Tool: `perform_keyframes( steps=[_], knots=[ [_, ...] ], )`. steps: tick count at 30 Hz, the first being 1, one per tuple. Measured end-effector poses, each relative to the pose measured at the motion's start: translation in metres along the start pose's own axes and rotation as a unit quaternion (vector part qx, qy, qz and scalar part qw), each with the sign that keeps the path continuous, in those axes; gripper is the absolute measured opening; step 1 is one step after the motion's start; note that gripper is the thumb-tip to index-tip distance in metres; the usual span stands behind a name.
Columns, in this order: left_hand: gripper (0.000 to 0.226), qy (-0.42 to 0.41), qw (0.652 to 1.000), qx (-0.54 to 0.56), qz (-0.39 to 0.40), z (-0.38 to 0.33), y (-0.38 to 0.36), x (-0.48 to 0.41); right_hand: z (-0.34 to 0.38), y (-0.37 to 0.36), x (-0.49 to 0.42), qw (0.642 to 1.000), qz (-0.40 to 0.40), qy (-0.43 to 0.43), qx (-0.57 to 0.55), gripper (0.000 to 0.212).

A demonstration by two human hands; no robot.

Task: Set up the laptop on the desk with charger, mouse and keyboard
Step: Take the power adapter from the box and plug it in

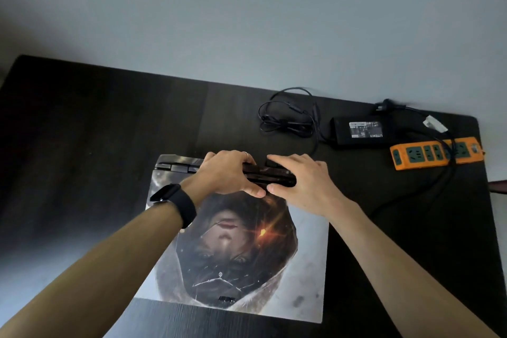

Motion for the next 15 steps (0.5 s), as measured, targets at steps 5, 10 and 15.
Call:
perform_keyframes(
  steps=[5,10,15],
  knots=[
    [0.072,0.005,1.0,0.028,0.013,0.007,-0.008,-0.02,-0.012,-0.011,-0.017,1.0,0.006,-0.022,0.003,0.065],
    [0.069,-0.004,0.999,0.051,0.001,0.011,-0.012,-0.018,-0.017,-0.015,-0.016,0.999,0.002,-0.023,-0.028,0.063],
    [0.073,-0.022,1.0,0.017,-0.008,0.006,-0.012,-0.02,-0.02,-0.013,-0.016,0.997,-0.01,-0.04,-0.072,0.064]
  ],
)
Point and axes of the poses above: each hand's wrist, its own x-axis away from the middle knuckle, its own y-axis out of the back of the hand, z = x × y, the point moved 2 cm from there along -x, towards the middle knuckle, and after that the axes turned 2 degrees about y, right-handed, at the moved point
